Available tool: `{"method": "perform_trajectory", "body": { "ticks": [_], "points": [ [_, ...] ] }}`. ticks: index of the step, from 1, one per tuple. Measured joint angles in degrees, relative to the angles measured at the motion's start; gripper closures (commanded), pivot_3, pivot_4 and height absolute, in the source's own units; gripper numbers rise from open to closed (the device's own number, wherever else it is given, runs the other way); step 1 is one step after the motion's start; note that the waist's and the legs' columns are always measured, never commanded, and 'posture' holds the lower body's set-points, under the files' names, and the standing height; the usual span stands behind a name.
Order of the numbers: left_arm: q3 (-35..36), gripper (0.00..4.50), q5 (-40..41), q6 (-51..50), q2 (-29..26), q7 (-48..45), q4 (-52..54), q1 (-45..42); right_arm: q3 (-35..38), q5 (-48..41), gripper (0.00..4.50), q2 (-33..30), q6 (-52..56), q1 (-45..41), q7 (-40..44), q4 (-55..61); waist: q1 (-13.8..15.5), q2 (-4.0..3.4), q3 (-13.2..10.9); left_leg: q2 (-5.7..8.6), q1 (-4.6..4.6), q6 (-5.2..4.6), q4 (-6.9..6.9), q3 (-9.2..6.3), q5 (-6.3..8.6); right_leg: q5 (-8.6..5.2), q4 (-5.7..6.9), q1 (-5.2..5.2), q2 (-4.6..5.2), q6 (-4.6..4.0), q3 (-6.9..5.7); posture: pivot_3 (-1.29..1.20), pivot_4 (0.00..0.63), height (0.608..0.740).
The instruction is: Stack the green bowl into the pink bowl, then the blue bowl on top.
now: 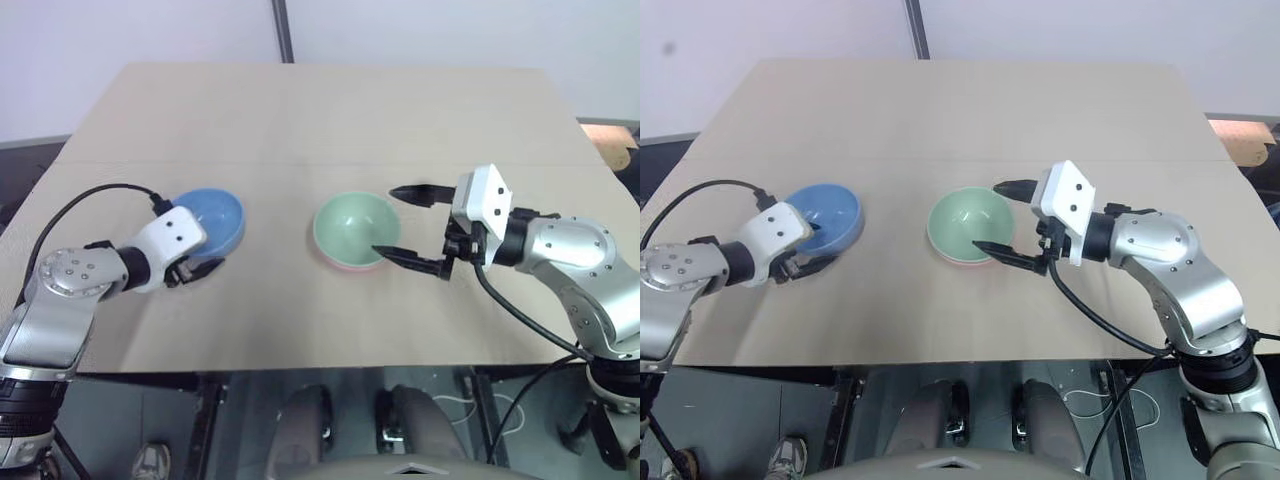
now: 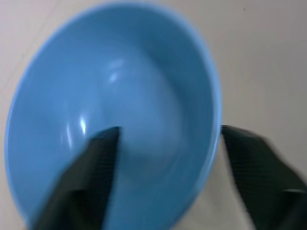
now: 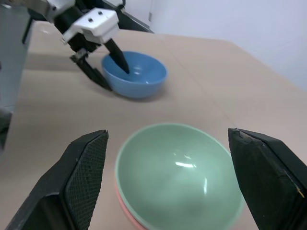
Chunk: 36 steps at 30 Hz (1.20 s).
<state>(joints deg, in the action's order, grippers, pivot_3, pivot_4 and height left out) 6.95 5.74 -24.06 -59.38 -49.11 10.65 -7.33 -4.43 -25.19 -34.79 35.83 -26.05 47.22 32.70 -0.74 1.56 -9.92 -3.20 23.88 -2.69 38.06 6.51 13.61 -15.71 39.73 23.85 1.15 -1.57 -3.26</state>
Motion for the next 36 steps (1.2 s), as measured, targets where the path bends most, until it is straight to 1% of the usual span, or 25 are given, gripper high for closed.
{"method": "perform_trajectory", "body": {
  "ticks": [1, 4, 6, 7, 9, 10, 11, 15, 19, 24, 25, 26, 29, 32, 36],
  "points": [
    [-0.2, 3.14, 0.0, 0.0, 0.0, -0.2, 0.0, -0.1, 0.0, 0.0, 0.17, 0.0, 0.0, 0.1, -0.1, 0.0, 0.0, 0.0, 0.0, 0.0, 0.01, 0.01, -0.01, 0.01, -0.01, 0.0, 0.0, 0.01, 0.0, 0.0, 0.0, 0.0, 0.15, 0.74],
    [-0.5, 4.43, 0.0, 0.7, 0.0, -1.2, -0.1, -0.9, 0.0, 0.0, 0.17, -0.3, -0.3, 0.3, -0.7, 0.0, 0.1, 0.01, 0.0, 0.01, 0.03, 0.04, -0.01, 0.01, -0.03, 0.0, -0.01, 0.01, -0.01, 0.01, 0.0, 0.0, 0.15, 0.74],
    [-0.3, 4.48, 1.6, 0.3, 0.7, -2.0, 0.0, -2.2, 0.0, 0.2, 0.17, -0.7, -0.4, 0.8, -1.2, 0.0, 0.1, 0.01, 0.0, 0.02, 0.03, 0.04, -0.01, 0.02, -0.03, 0.0, -0.01, 0.01, -0.01, 0.02, 0.0, 0.0, 0.15, 0.74],
    [0.3, 4.48, 4.1, -1.4, 2.0, -2.6, 0.4, -3.4, 0.0, 0.2, 0.17, -0.8, -0.4, 1.0, -1.4, 0.0, 0.3, 0.01, 0.0, 0.03, 0.03, 0.03, 0.01, 0.02, -0.02, 0.0, 0.0, 0.0, 0.0, 0.03, 0.0, 0.0, 0.15, 0.74],
    [0.6, 4.48, 9.8, -6.4, 2.8, -5.3, 2.2, -5.6, 0.1, 0.4, 0.17, -0.9, -0.4, 1.2, -1.9, 0.1, 0.4, 0.08, 0.0, 0.02, 0.07, 0.03, 0.07, 0.0, -0.03, -0.04, 0.0, 0.0, -0.03, 0.12, -0.03, 0.0, 0.15, 0.74],
    [0.9, 4.48, 14.0, -8.0, 3.7, -7.6, 3.0, -8.0, 0.3, 0.5, 0.17, -1.0, -0.4, 1.6, -2.5, 0.1, 0.5, 0.08, 0.0, 0.04, 0.07, 0.04, 0.11, 0.0, -0.04, -0.04, 0.01, -0.02, -0.02, 0.14, -0.03, 0.0, 0.15, 0.74],
    [0.9, 4.48, 16.1, -8.4, 3.9, -9.4, 3.9, -9.7, 0.4, 0.6, 0.17, -1.0, -0.4, 1.9, -2.9, 0.2, 0.5, 0.1, 0.0, 0.04, 0.07, 0.04, 0.13, 0.0, -0.04, -0.04, 0.02, -0.02, -0.03, 0.14, -0.03, 0.0, 0.15, 0.74],
    [-1.4, 4.48, 20.7, -9.9, 3.3, -15.0, 6.5, -17.5, 2.4, 0.5, 0.17, -1.9, -0.2, 3.9, -4.5, 0.8, 0.5, 0.1, 0.0, 0.06, 0.06, 0.06, 0.14, 0.01, -0.05, -0.04, 0.04, -0.04, -0.08, 0.15, 0.0, 0.0, 0.15, 0.74],
    [-5.9, 4.48, 21.3, -7.7, 3.8, -19.3, 7.3, -23.3, 7.2, 0.2, 0.17, -4.3, 0.7, 7.8, -6.2, 2.8, 0.6, 0.1, 0.0, 0.06, 0.05, 0.06, 0.13, 0.02, -0.05, -0.08, 0.03, -0.05, -0.13, 0.22, 0.01, 0.0, 0.15, 0.74],
    [-14.2, 4.48, 17.5, -1.2, 8.6, -23.5, 5.3, -31.4, 13.9, -0.4, 0.17, -6.0, 2.5, 14.6, -9.0, 6.6, 0.8, 0.1, 0.0, 0.07, 0.04, 0.06, 0.17, 0.04, -0.06, -0.11, 0.05, -0.05, -0.18, 0.28, 0.05, 0.0, 0.15, 0.74],
    [-15.2, 3.77, 17.2, -0.3, 9.8, -24.2, 4.6, -32.6, 14.5, -0.4, 0.17, -6.1, 2.6, 15.1, -9.4, 7.2, 0.8, 0.1, 0.0, 0.05, 0.03, 0.06, 0.19, 0.05, -0.06, -0.12, 0.06, -0.05, -0.21, 0.29, 0.07, 0.0, 0.15, 0.74],
    [-16.5, 3.61, 16.7, 0.9, 11.5, -24.7, 3.5, -34.3, 15.0, -0.5, 0.17, -6.2, 2.6, 15.7, -9.9, 7.7, 0.8, 0.1, 0.0, 0.05, 0.03, 0.06, 0.21, 0.05, -0.06, -0.12, 0.08, -0.06, -0.21, 0.3, 0.08, 0.0, 0.15, 0.74],
    [-18.7, 2.33, 14.6, 4.7, 14.8, -25.6, 1.0, -37.0, 16.4, -0.7, 0.17, -6.2, 2.4, 18.3, -10.2, 9.1, 0.8, 0.09, 0.0, 0.06, 0.01, 0.06, 0.22, 0.05, -0.06, -0.12, 0.08, -0.06, -0.24, 0.3, 0.1, 0.0, 0.15, 0.74],
    [-18.7, 2.33, 13.4, 5.4, 16.4, -24.8, -2.1, -38.0, 16.7, -0.7, 0.17, -6.2, 1.5, 21.3, -10.2, 9.2, 0.5, 0.09, 0.0, 0.05, 0.01, 0.06, 0.22, 0.06, -0.06, -0.12, 0.09, -0.06, -0.25, 0.3, 0.13, 0.0, 0.15, 0.74],
    [-17.5, 2.33, 14.2, 1.1, 16.0, -23.3, -4.5, -38.2, 16.7, -0.5, 0.17, -6.2, 0.0, 23.1, -10.1, 9.2, 0.2, 0.09, 0.0, 0.05, 0.01, 0.06, 0.22, 0.05, -0.07, -0.13, 0.09, -0.06, -0.24, 0.31, 0.13, 0.0, 0.15, 0.74]
  ]
}}
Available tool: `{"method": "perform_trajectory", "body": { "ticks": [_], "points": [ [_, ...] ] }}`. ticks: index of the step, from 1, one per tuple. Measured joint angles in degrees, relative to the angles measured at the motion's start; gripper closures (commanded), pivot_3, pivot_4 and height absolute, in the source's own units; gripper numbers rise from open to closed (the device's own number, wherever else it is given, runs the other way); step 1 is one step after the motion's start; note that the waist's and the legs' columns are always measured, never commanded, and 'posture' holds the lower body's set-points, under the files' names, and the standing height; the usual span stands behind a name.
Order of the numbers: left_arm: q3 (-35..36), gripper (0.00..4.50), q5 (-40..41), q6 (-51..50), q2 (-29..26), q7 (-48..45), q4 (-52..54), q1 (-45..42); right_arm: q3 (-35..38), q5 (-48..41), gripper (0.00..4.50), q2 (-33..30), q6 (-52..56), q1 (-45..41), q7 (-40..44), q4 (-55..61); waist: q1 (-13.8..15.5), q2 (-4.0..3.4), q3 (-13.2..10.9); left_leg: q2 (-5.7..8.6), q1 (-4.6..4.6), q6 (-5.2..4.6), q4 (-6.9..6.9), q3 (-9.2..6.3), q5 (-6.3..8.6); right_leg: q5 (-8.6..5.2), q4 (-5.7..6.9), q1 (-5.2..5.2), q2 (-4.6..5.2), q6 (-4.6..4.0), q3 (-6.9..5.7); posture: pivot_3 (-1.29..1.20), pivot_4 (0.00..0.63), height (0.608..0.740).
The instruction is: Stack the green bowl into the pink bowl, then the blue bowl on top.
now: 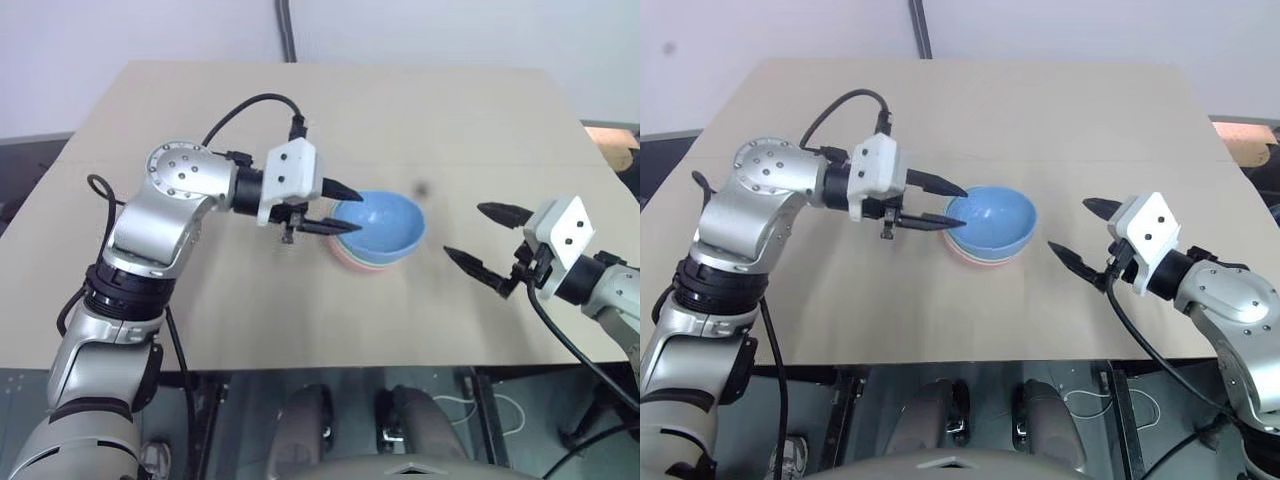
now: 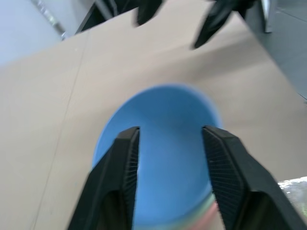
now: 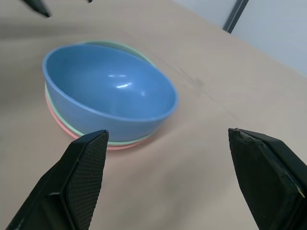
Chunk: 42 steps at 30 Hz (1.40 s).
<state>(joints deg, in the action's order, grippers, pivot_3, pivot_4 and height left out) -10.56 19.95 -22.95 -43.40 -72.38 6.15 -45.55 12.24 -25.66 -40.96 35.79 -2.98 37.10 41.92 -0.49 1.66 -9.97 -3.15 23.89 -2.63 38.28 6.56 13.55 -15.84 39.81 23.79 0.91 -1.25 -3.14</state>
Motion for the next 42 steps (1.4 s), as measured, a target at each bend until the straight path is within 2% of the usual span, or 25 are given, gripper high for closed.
{"method": "perform_trajectory", "body": {
  "ticks": [3, 5, 6, 9, 12, 13, 22, 28, 37, 42],
  "points": [
    [6.2, 2.33, 2.0, -0.8, 0.8, 3.7, -1.2, 2.2, -0.2, 0.8, 0.17, 0.0, -1.5, 0.9, 0.0, -0.5, -0.2, 0.0, 0.0, -0.01, -0.02, 0.0, 0.0, 0.0, 0.0, 0.0, 0.01, 0.0, 0.01, 0.01, 0.01, 0.0, 0.15, 0.74],
    [13.6, 2.33, 6.5, -0.6, 5.4, 8.1, -1.7, 6.2, -0.7, 1.0, 0.17, 0.1, -3.4, 0.7, 1.0, -2.3, -0.1, -0.06, 0.0, -0.01, -0.08, 0.0, 0.02, 0.0, 0.0, 0.0, 0.01, -0.08, 0.03, 0.01, 0.02, 0.0, 0.15, 0.74],
    [15.0, 2.29, 7.4, -0.8, 5.8, 9.4, -2.2, 8.4, -0.9, 0.9, 0.09, 0.1, -3.8, 0.5, 1.5, -3.3, -0.2, -0.02, 0.0, -0.02, -0.09, 0.0, 0.03, 0.0, 0.0, 0.0, 0.01, -0.08, 0.02, 0.02, 0.02, 0.0, 0.15, 0.74],
    [17.2, 1.55, 8.3, -3.0, 4.7, 10.6, -2.9, 13.7, -1.3, 0.4, 0.0, 0.1, -4.8, -0.9, 3.1, -6.6, -0.3, -0.02, 0.0, -0.02, -0.11, 0.0, 0.03, 0.01, -0.01, 0.0, 0.03, -0.08, 0.01, 0.01, 0.02, 0.0, 0.15, 0.74],
    [19.6, 0.12, 9.5, -3.7, 3.6, 10.8, -2.5, 20.0, -1.4, -0.1, 0.0, 0.0, -5.1, -3.1, 4.7, -10.4, -0.2, -0.02, 0.0, -0.03, -0.12, 0.0, 0.03, 0.0, 0.0, 0.0, 0.03, -0.08, 0.02, 0.01, 0.01, 0.0, 0.15, 0.74],
    [20.4, 0.05, 9.5, -3.3, 3.6, 11.7, -2.1, 21.9, -1.7, -0.2, 0.0, -0.4, -5.4, -3.8, 5.5, -11.4, -0.1, -0.02, 0.0, -0.03, -0.11, 0.0, 0.02, -0.01, 0.0, 0.0, 0.02, -0.09, 0.02, 0.01, 0.0, 0.0, 0.15, 0.74],
    [27.0, 0.05, 10.9, -1.2, 3.5, 14.3, 3.7, 35.1, -0.2, -2.4, 0.0, -2.5, -5.6, -5.2, 8.3, -13.7, 0.3, -0.02, 0.0, -0.04, -0.09, -0.01, -0.01, -0.03, 0.01, 0.03, -0.01, -0.09, 0.08, -0.04, -0.02, 0.0, 0.15, 0.74],
    [29.5, 0.05, 12.8, -0.2, 1.3, 11.4, 4.6, 38.4, 2.0, -3.7, 0.0, -3.5, -4.8, -2.2, 8.6, -13.0, 0.3, -0.03, 0.0, -0.04, -0.12, -0.08, 0.0, -0.02, 0.05, 0.01, 0.0, -0.12, 0.09, -0.01, -0.02, 0.0, 0.15, 0.74],
    [32.3, 0.05, 17.3, -2.7, -2.9, 5.7, 4.4, 43.7, 14.9, -4.9, 0.0, -5.5, -7.7, 13.5, 14.4, -11.6, 0.6, -0.03, 0.0, -0.05, -0.13, -0.14, -0.03, -0.03, 0.09, 0.0, -0.05, -0.13, 0.09, 0.01, -0.02, 0.0, 0.15, 0.74],
    [34.5, 0.05, 14.8, 3.8, -1.9, 7.3, 4.3, 45.0, 18.8, -5.8, 0.0, -5.6, -8.6, 16.5, 15.9, -11.6, 0.5, -0.06, 0.1, -0.08, -0.2, -0.22, -0.01, -0.02, 0.14, 0.0, 0.01, -0.15, 0.09, 0.0, -0.02, 0.0, 0.15, 0.74]
  ]
}}
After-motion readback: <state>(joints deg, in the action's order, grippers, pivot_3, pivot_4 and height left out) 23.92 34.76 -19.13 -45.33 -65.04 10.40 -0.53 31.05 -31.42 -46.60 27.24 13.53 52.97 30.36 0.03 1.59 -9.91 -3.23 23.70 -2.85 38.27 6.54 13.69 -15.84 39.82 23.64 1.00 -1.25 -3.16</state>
